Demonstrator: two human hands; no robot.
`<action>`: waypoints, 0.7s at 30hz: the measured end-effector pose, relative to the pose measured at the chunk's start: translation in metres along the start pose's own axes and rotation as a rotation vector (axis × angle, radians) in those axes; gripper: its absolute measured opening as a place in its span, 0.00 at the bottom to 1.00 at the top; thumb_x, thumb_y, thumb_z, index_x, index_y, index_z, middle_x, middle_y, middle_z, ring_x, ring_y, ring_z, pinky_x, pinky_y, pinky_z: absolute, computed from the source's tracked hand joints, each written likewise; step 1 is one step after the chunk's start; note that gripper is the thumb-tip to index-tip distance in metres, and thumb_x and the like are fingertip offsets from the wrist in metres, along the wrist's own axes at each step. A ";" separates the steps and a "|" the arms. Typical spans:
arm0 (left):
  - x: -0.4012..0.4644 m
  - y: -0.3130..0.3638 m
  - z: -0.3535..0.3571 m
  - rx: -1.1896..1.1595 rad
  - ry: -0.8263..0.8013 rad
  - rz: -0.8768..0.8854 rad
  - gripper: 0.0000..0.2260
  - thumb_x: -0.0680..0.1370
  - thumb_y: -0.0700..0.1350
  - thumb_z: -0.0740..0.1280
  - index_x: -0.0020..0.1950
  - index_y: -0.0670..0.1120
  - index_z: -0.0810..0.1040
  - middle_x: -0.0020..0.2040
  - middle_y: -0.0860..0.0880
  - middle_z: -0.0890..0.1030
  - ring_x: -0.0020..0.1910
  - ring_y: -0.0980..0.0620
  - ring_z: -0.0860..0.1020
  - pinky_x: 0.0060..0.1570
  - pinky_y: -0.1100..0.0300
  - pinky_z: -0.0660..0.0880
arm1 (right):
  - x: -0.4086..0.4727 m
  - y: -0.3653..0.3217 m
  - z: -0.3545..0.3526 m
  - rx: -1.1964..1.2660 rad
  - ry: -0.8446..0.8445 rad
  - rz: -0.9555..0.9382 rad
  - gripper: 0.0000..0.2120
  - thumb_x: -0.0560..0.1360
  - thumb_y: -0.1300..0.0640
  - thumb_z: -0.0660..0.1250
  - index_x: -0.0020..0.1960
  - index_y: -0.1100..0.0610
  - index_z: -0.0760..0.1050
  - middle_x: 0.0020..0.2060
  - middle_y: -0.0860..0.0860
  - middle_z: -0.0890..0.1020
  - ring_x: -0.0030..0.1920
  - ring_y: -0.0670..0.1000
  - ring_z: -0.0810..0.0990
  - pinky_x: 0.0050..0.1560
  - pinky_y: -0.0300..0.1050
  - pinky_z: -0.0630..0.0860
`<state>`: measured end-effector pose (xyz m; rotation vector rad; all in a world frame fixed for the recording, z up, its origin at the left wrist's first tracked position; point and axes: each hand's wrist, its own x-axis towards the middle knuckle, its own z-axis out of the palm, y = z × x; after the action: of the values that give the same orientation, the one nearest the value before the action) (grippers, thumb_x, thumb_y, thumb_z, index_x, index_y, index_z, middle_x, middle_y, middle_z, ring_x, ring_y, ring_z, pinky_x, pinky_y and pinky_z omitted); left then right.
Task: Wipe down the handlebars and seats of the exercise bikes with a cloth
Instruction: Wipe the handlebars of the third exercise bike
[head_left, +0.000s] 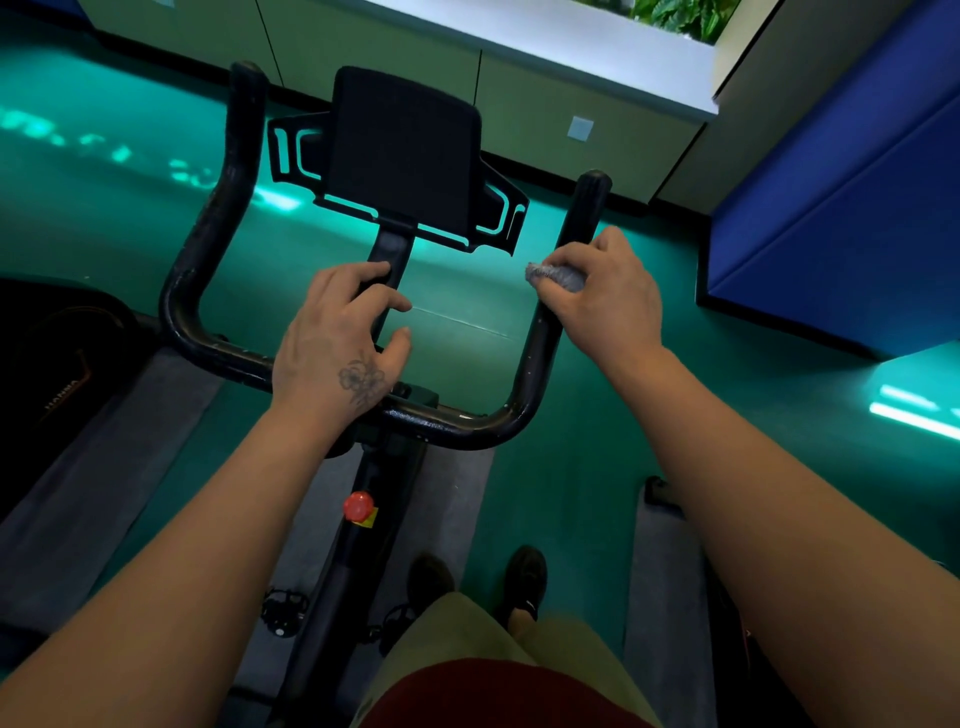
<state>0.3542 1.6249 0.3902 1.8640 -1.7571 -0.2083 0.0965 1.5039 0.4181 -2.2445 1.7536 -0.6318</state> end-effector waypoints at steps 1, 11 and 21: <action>0.000 0.000 0.000 0.000 0.001 0.002 0.09 0.77 0.47 0.73 0.57 0.49 0.83 0.70 0.49 0.77 0.71 0.47 0.72 0.48 0.48 0.77 | -0.002 0.000 0.002 0.005 0.004 0.005 0.14 0.77 0.36 0.71 0.54 0.44 0.85 0.47 0.47 0.71 0.45 0.49 0.75 0.45 0.47 0.73; -0.001 -0.001 0.000 -0.005 0.012 -0.008 0.09 0.76 0.47 0.74 0.56 0.50 0.83 0.70 0.50 0.77 0.70 0.47 0.72 0.47 0.50 0.76 | -0.041 0.011 0.010 0.322 -0.040 0.069 0.13 0.73 0.35 0.74 0.53 0.40 0.84 0.47 0.45 0.71 0.47 0.47 0.79 0.43 0.57 0.84; -0.001 -0.002 0.000 -0.016 0.007 -0.020 0.09 0.77 0.49 0.74 0.56 0.51 0.83 0.70 0.51 0.77 0.70 0.48 0.72 0.48 0.51 0.75 | -0.022 0.009 -0.004 0.298 -0.005 0.051 0.11 0.73 0.41 0.77 0.50 0.41 0.78 0.49 0.47 0.75 0.49 0.48 0.78 0.50 0.54 0.80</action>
<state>0.3555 1.6253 0.3890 1.8694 -1.7274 -0.2225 0.0823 1.5227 0.4139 -1.9925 1.5891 -0.8155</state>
